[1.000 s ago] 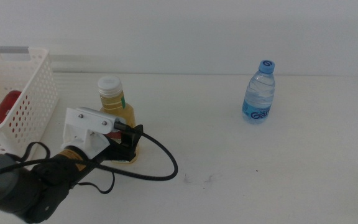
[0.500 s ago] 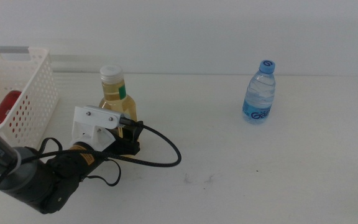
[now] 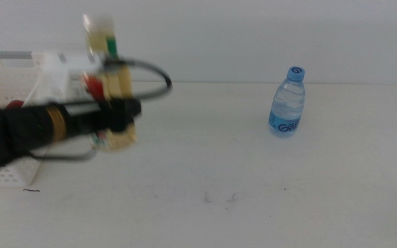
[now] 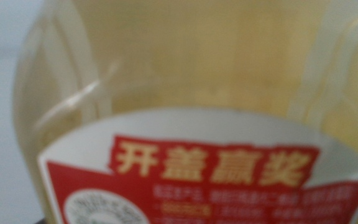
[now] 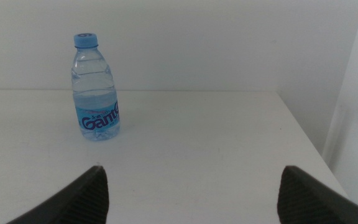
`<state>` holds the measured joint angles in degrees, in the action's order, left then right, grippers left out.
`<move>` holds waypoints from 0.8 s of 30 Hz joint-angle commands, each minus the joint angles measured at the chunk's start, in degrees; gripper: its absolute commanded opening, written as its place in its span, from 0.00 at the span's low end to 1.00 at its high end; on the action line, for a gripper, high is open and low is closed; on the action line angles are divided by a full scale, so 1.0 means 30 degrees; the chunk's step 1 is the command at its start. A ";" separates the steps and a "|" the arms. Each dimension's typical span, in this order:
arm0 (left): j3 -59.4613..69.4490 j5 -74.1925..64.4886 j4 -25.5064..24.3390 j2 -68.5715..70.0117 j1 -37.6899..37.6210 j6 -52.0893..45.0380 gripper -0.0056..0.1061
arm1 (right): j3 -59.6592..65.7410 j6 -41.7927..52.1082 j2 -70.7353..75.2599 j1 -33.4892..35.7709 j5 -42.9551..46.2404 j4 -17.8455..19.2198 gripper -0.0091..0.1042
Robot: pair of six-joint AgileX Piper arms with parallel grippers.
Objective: Use arms to grab the bottles and put them into the dustbin to the left of the table.
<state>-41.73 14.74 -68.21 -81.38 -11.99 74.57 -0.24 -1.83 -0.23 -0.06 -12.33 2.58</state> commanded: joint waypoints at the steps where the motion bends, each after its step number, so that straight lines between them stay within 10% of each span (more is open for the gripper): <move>1: -0.1677 -0.0061 -0.8502 0.1542 0.0291 0.9588 0.03 | 0.0080 0.0065 0.0076 0.0093 0.0247 0.0065 0.89; 2: -0.2185 0.0371 -1.0580 0.1682 0.0511 1.2282 0.03 | 0.0080 0.0065 0.0076 0.0093 0.0247 0.0065 0.89; 24: -0.3264 0.1989 -1.0580 0.1545 0.1721 1.0320 0.03 | 0.0080 0.0065 0.0076 0.0093 0.0247 0.0065 0.89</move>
<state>-50.27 21.36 -101.72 -77.53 -6.95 106.15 -0.24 -1.83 -0.23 -0.06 -12.33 2.58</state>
